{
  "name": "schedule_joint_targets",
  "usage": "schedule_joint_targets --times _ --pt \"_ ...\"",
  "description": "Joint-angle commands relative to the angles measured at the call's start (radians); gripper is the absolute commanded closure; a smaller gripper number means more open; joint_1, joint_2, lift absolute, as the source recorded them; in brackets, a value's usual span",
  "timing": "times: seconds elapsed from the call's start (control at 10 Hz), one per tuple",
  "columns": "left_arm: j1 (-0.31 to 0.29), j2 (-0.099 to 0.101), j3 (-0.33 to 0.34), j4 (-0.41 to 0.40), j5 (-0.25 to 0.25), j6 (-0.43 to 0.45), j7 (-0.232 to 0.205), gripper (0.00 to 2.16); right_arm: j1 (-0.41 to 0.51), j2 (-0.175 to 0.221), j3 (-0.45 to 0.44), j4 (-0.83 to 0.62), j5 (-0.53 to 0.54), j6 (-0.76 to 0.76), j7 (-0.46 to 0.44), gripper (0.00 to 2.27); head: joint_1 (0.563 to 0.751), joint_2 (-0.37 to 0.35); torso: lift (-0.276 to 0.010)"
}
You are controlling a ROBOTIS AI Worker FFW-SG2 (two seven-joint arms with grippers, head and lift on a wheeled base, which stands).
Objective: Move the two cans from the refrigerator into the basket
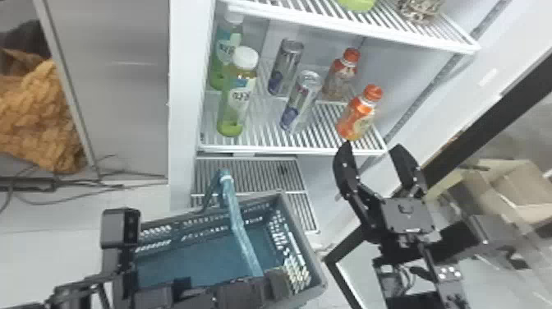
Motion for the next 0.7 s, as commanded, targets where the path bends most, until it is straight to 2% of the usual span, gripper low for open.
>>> schedule_joint_targets --times 0.0,0.6 --pt "0.0 -0.001 0.001 0.0 0.0 0.0 0.0 1.16 -0.002 -0.003 0.004 -0.001 0.0 0.0 0.0 0.17 0.695 -0.35 -0.276" --pt "0.0 0.001 0.001 -0.002 0.002 -0.002 0.0 1.16 -0.015 -0.012 0.026 0.011 -0.004 0.0 0.0 0.17 0.695 -0.35 -0.276"
